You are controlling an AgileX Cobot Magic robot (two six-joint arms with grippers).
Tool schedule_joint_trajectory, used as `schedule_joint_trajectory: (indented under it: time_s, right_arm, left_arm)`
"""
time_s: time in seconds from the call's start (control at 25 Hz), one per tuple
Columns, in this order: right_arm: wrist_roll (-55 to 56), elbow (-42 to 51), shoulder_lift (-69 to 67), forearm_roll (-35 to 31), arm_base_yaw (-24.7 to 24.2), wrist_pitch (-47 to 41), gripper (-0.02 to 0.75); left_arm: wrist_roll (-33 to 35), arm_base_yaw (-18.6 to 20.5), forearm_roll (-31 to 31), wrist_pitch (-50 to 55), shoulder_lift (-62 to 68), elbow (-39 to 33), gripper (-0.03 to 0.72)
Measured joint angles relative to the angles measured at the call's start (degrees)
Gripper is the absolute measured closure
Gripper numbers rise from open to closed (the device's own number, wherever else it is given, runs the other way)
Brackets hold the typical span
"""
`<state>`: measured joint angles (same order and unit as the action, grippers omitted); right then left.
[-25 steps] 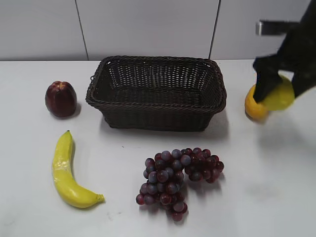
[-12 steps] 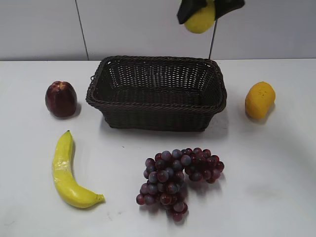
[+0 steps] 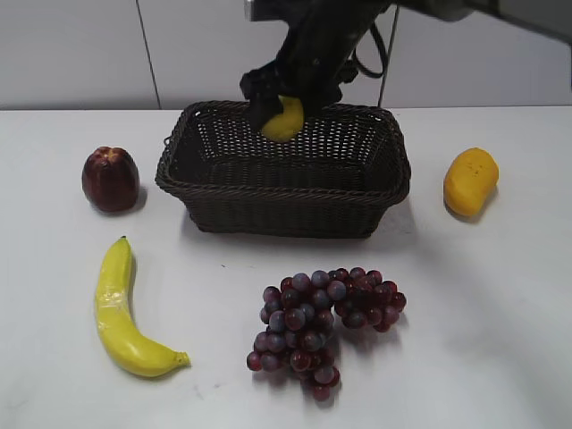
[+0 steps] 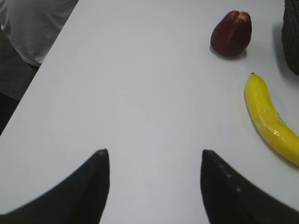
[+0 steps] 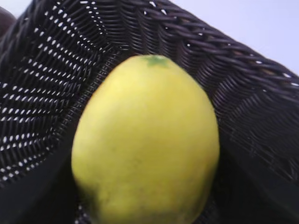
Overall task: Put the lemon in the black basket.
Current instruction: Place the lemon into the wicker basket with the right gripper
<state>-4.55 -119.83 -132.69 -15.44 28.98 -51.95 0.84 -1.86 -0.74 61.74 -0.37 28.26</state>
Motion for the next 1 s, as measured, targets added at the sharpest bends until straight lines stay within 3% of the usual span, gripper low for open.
schedule_joint_trajectory:
  time_s: [0.2, 0.56, 0.72, 1.0]
  right_arm:
    - [-0.19, 0.0, -4.35, 1.11, 0.06, 4.27, 0.183]
    - [-6.14, -0.05, -5.56, -0.51, 0.06, 3.39, 0.178]
    - [-6.31, -0.07, -5.56, 0.27, 0.06, 0.66, 0.094]
    - [-6.13, -4.0, -5.56, 4.07, 0.06, -10.19, 0.08]
  left_arm:
    - [0.0, 0.0, 0.0, 0.0, 0.0, 0.0, 0.233]
    - [0.0, 0.0, 0.0, 0.0, 0.0, 0.0, 0.233]
    - [0.0, 0.0, 0.0, 0.0, 0.0, 0.0, 0.233]
    - [0.0, 0.0, 0.0, 0.0, 0.0, 0.0, 0.233]
